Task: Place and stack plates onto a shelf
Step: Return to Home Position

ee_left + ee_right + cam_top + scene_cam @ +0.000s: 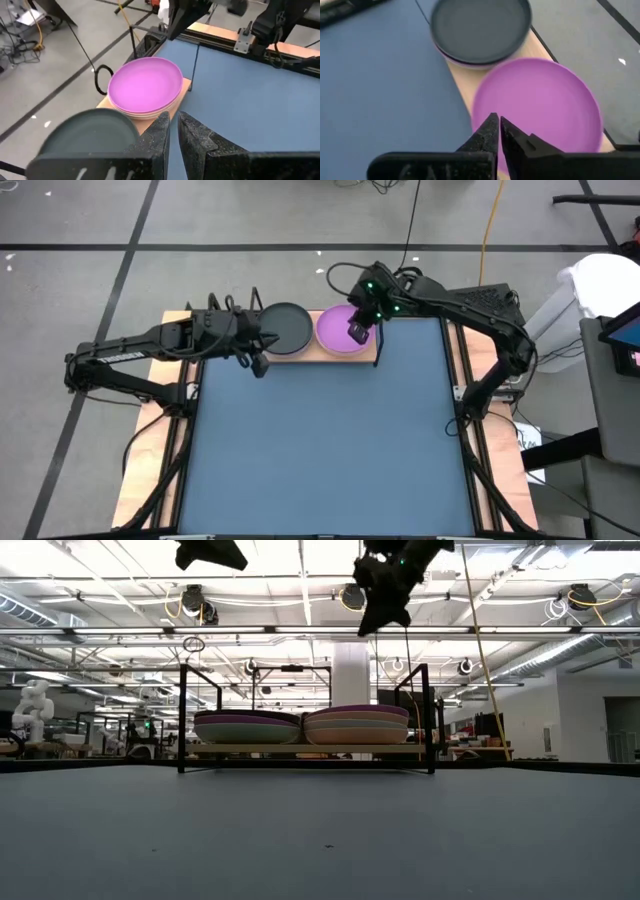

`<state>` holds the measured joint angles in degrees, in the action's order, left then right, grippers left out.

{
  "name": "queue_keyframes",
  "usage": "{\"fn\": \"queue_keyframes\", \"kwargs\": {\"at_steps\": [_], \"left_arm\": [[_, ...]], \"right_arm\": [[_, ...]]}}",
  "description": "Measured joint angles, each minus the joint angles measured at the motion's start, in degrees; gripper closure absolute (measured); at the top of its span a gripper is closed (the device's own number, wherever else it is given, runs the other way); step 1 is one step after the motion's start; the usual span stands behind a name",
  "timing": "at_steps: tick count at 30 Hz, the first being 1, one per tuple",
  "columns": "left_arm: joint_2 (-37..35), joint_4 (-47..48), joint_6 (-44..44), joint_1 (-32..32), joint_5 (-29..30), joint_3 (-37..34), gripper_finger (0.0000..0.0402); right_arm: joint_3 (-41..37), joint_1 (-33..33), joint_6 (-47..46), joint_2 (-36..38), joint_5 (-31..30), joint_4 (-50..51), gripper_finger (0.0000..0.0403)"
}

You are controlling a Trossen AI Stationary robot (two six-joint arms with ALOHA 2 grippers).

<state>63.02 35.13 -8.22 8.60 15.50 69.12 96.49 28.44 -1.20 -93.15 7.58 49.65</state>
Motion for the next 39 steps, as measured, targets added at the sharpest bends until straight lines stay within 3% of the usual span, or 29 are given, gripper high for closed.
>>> {"fn": "queue_keyframes", "kwargs": {"at_steps": [6, 12, 16, 30, 36, 39], "left_arm": [[-0.6, -2.3, -2.2, -0.5, -1.4, 0.0, 0.0359], [-3.6, -2.3, -1.2, -0.6, -6.9, 0.0, 0.0360], [-7.2, -2.3, -2.9, -1.3, -9.0, 0.0, 0.0387], [-15.2, -2.3, -4.7, -4.2, -9.0, 0.0, 0.0395], [-16.0, -4.1, -11.9, -4.2, -9.0, 0.1, 0.0395], [-16.4, -3.9, -8.5, -4.4, -9.5, 0.1, 0.0394]], "right_arm": [[0.0, -3.7, -1.1, 3.4, 0.0, -2.6, 0.0402], [0.0, -8.5, -1.1, 5.8, 0.2, -5.0, 0.0402], [0.0, -11.7, -0.4, 7.4, 0.2, -5.8, 0.0403], [0.0, -19.0, 3.1, 13.7, 0.2, -8.7, 0.0403], [0.0, -22.2, 0.2, 17.2, 0.2, -8.6, 0.0403], [-1.1, -24.6, 0.9, 18.9, 0.1, -9.2, 0.0403]]}}
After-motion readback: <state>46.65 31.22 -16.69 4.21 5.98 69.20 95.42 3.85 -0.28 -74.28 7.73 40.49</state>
